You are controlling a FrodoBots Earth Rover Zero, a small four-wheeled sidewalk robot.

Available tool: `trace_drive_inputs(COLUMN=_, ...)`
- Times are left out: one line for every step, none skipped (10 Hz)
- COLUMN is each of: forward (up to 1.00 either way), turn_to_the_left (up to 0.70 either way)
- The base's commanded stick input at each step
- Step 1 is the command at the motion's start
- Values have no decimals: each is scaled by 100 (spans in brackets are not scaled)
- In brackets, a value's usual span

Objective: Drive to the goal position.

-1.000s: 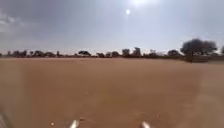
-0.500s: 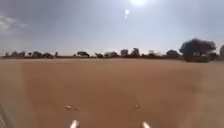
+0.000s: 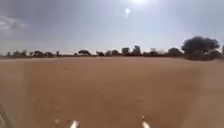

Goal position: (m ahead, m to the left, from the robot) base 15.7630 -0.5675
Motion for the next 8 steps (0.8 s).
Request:
trace_drive_inputs(forward=70, turn_to_the_left=0)
trace_drive_inputs(forward=70, turn_to_the_left=0)
trace_drive_inputs(forward=70, turn_to_the_left=0)
trace_drive_inputs(forward=70, turn_to_the_left=0)
trace_drive_inputs(forward=70, turn_to_the_left=0)
trace_drive_inputs(forward=70, turn_to_the_left=0)
trace_drive_inputs(forward=70, turn_to_the_left=0)
trace_drive_inputs(forward=70, turn_to_the_left=0)
